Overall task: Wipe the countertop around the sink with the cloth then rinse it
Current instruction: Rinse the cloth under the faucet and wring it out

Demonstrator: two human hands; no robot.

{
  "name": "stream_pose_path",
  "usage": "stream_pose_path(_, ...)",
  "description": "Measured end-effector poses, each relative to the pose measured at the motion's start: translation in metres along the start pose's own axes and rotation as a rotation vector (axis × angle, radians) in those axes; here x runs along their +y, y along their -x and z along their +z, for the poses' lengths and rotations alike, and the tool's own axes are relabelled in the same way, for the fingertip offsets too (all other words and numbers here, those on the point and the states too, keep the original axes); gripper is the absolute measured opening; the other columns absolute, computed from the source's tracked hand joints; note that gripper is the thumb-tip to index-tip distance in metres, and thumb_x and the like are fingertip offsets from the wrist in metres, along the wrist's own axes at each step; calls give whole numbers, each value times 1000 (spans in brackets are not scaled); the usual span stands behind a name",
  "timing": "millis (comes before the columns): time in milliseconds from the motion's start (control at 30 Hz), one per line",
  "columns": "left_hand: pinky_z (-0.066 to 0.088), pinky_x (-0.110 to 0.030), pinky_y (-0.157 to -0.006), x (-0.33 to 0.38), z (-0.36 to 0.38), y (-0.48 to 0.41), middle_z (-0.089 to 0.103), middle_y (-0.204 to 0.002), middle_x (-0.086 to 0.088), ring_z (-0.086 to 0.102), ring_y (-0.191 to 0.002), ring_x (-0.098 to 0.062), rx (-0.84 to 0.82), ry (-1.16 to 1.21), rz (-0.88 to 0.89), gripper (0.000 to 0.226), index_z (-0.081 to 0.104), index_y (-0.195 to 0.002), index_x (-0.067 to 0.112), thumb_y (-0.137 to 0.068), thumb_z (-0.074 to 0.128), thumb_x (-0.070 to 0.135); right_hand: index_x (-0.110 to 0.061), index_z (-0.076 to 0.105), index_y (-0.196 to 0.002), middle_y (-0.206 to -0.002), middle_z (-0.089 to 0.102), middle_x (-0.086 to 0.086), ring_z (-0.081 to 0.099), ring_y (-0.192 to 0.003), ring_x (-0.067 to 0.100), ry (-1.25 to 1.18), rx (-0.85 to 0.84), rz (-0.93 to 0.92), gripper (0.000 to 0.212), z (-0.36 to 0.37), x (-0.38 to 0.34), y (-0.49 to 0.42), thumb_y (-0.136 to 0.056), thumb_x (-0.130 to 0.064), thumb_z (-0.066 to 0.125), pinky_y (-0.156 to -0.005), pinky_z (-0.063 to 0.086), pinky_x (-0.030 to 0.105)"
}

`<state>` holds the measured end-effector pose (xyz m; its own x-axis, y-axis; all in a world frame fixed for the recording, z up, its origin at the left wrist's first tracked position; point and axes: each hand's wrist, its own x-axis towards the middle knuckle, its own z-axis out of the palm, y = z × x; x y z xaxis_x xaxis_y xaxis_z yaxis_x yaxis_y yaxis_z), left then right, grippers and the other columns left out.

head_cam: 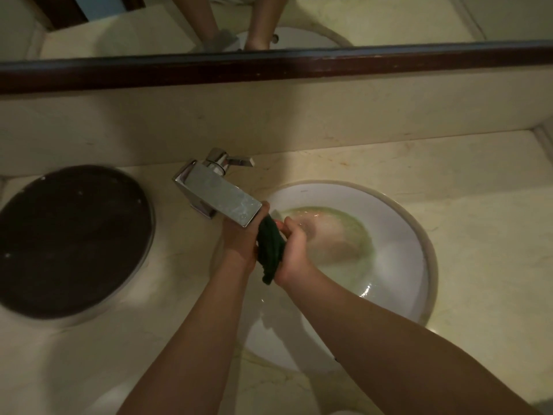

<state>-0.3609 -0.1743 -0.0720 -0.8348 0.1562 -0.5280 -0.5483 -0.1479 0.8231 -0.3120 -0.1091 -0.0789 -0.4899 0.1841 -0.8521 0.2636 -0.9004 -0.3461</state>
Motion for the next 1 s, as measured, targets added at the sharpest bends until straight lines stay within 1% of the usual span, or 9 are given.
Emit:
stream_pose_path(133, 50, -43, -90, 7, 3, -5, 67, -96, -3, 66, -92, -23, -46, 338, -82, 40, 59, -96, 13, -64, 75, 30, -14, 70, -109, -110, 71, 11, 63, -106, 31, 24, -27, 12, 52, 3, 16, -5, -77, -53, 57, -93, 45, 40)
stream_pose_path(200, 48, -44, -97, 10, 3, -8, 70, -96, -4, 68, -94, -25, -53, 445, -116, 19, 59, -93, 16, -86, 58, 35, -15, 68, -115, -114, 71, 12, 63, -112, 29, 4, -8, -5, 51, 1, 17, -5, -82, -51, 56, -101, 46, 41)
stream_pose_path(300, 52, -36, -80, 13, 2, -9, 68, -75, -3, 68, -77, -23, -19, 465, -125, 26, 60, -88, 16, -99, 41, 30, -13, 66, -117, -114, 71, 13, 64, -111, 28, -43, -13, -32, 48, 1, 12, -5, -89, -49, 54, -103, 46, 44)
stream_pose_path(433, 52, -38, -80, 16, 2, -6, 69, -77, -5, 67, -88, -28, -28, 500, -108, 25, 56, -88, 14, -78, 59, 37, -14, 67, -113, -108, 73, 9, 70, -100, 25, -34, 48, -78, 49, 13, 8, -7, -84, -53, 62, -94, 53, 40)
stream_pose_path(567, 50, -36, -72, 12, 8, -2, 61, -69, -4, 67, -71, -27, 35, 530, -136, 27, 53, -81, 15, -95, 35, 28, -16, 71, -96, -98, 74, 5, 72, -89, 22, 30, 178, -163, 44, 28, 9, -19, -67, -50, 71, -78, 57, 33)
stream_pose_path(667, 47, -35, -67, 18, 14, 4, 56, -60, -7, 56, -61, -27, 118, 466, -95, 18, 51, -71, 11, -82, 44, 23, -9, 68, -84, -79, 72, 7, 69, -76, 23, 24, 227, -177, 20, 37, 6, -20, -80, -28, 66, -77, 58, 35)
stream_pose_path(733, 46, -31, -60, 19, 13, 3, 56, -57, -5, 55, -57, -24, 151, 442, -94, 11, 49, -69, 10, -73, 52, 20, -6, 60, -74, -68, 61, 8, 60, -61, 21, -2, 247, -174, 16, 38, 0, -20, -89, -12, 57, -60, 53, 26)
stream_pose_path(800, 48, -25, -53, 16, 13, -1, 58, -54, 5, 59, -49, -9, 163, 422, -98, 22, 49, -70, 14, -88, 47, 3, -9, 56, -74, -68, 54, 6, 51, -56, 15, 29, 281, -183, 19, 35, -3, -24, -92, -9, 51, -49, 44, 19)
stream_pose_path(1000, 28, -20, -46, 22, 28, 9, 32, -34, 1, 31, -30, -14, 149, 428, -70, 36, 43, -36, 20, -72, 45, 18, -17, 57, -72, -78, 60, 2, 59, -79, 26, 282, 221, -197, 15, 25, 4, -23, -74, -27, 46, -79, 54, 40)
